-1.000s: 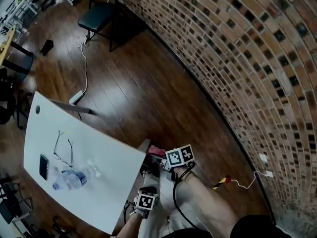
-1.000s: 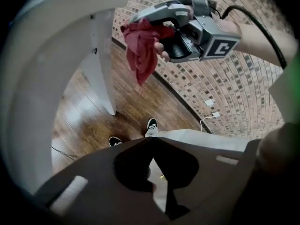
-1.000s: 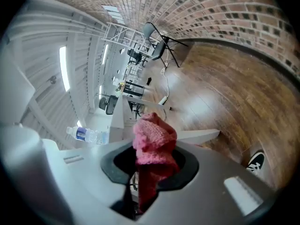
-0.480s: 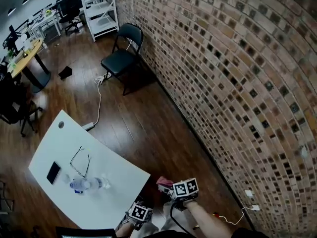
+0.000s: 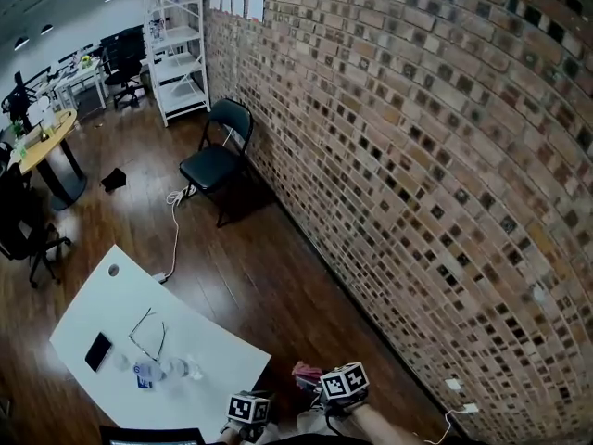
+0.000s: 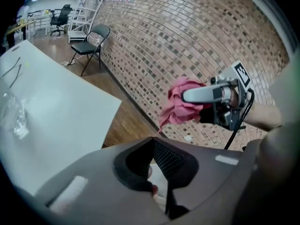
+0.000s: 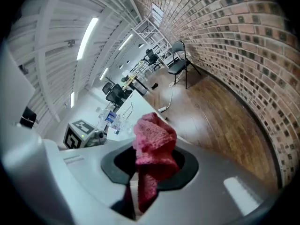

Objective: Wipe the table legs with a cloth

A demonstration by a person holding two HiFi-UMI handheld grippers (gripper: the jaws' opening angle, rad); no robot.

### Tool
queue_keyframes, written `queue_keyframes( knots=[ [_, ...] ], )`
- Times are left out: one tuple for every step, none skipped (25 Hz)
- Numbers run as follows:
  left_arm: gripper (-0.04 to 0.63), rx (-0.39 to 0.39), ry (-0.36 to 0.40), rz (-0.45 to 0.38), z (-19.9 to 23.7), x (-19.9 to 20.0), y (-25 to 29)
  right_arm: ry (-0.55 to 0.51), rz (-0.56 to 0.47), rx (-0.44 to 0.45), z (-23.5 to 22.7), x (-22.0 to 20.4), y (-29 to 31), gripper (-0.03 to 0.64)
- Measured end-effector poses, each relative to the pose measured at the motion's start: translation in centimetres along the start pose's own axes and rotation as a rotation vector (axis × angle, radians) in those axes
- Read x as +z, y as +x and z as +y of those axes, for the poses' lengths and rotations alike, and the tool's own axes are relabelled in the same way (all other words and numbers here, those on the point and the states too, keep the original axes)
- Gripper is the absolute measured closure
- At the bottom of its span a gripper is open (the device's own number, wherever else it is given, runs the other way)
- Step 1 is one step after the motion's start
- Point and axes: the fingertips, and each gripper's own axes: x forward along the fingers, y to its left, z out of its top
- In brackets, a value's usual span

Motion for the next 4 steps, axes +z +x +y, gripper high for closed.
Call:
queue_keyframes(
  knots=[
    [0.594, -0.011, -0.008, -0.014, -0.3, 0.5, -0.2, 0.004, -0.004, 0.002, 0.2, -0.1, -0.2, 0.537],
    [0.594, -0.017, -0.014, -0.023, -0.6, 0.9, -0.3, 0.008, -0.009, 0.004, 0.4, -0.3, -0.4, 0.537],
    [0.594, -0.022, -0.019, -0.029, -0.9, 1.2, -0.4, 0.013, -0.014, 0.006, 0.5, -0.4, -0.6, 0.537],
    [0.594, -0.027, -0.023, -0.036, -1.2, 1.5, -0.5, 0.017, -0.018, 0.009, 0.7, -0.5, -0.8, 0.537]
  ],
)
